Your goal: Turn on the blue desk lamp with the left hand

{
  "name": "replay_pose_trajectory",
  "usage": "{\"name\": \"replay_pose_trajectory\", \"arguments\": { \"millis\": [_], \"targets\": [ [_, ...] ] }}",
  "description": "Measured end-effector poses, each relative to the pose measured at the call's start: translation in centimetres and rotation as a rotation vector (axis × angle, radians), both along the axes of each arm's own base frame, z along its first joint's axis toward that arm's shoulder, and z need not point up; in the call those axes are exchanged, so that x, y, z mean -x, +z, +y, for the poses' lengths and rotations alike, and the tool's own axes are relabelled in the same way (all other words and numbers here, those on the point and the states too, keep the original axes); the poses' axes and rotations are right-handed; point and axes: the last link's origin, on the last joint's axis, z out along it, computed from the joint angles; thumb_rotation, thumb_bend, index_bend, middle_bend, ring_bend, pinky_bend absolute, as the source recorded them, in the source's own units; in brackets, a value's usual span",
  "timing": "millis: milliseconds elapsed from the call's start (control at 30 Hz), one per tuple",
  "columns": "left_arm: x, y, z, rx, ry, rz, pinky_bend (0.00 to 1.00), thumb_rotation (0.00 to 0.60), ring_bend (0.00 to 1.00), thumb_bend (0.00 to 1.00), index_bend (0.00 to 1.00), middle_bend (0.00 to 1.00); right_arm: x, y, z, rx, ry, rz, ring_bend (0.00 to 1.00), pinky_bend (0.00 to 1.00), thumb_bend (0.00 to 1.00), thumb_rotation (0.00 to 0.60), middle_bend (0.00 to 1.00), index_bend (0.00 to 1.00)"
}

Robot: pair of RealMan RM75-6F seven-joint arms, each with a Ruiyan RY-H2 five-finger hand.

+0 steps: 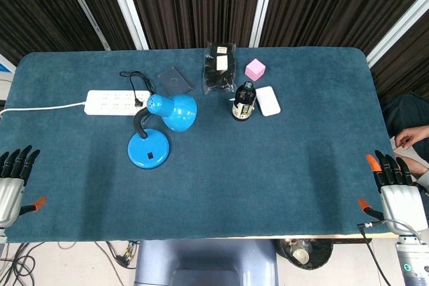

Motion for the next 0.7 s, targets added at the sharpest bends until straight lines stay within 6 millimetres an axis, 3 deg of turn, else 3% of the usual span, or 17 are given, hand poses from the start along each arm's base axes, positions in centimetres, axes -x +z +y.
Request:
{"name": "replay_pose_trajectory", "arguments": {
  "millis": [700],
  "targets": [
    [0.07, -0.07, 0.06, 0.006, 0.008, -0.005, 0.00, 0.600, 0.00, 0.07, 0.00, 0.00, -0.05, -0.10, -0.08, 0.010, 0.001, -0.009, 0.00, 0.00, 0.25, 0.600, 0.00, 0.00]
  ]
}}
